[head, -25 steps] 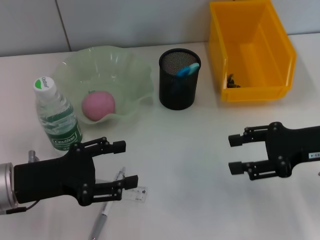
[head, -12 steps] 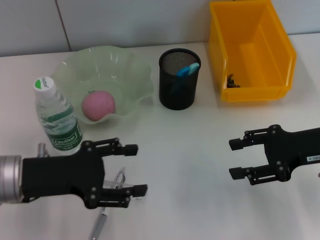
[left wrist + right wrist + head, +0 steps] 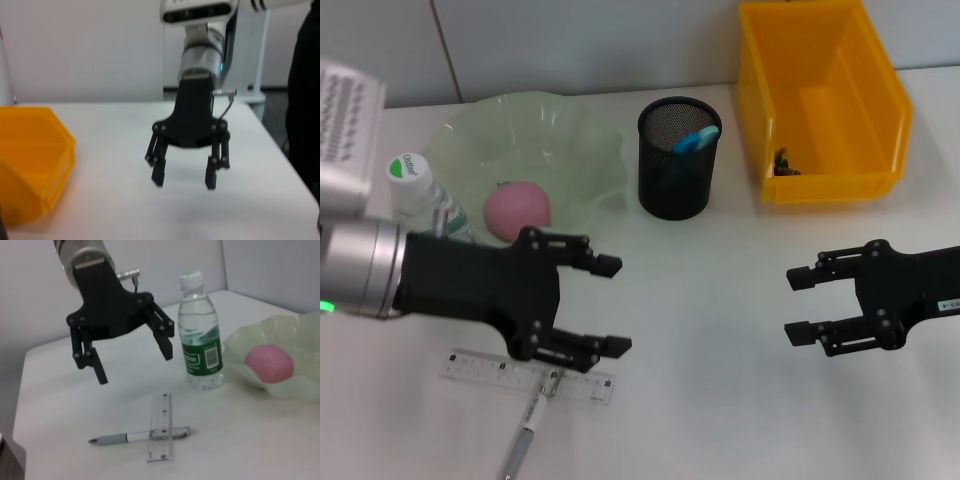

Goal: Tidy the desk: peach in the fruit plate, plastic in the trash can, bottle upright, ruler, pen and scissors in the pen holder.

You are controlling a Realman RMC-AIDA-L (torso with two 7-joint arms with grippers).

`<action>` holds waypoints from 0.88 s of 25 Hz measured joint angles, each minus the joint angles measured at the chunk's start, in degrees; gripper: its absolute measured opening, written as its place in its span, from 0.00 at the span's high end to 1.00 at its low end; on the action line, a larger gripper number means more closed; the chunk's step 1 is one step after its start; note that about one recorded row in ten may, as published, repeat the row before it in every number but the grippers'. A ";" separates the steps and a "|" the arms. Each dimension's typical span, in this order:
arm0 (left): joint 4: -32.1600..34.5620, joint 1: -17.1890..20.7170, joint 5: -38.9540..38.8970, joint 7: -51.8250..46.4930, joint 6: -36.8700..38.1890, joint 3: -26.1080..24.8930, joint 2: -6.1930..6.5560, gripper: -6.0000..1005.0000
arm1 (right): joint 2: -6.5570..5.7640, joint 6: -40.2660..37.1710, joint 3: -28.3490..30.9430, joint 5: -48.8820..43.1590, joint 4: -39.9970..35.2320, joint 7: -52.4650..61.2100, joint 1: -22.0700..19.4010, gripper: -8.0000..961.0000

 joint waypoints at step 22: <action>4.40 -14.09 21.26 -8.93 -2.85 17.41 -0.51 0.21 | -0.57 0.14 0.41 -3.79 -3.92 2.75 2.39 0.26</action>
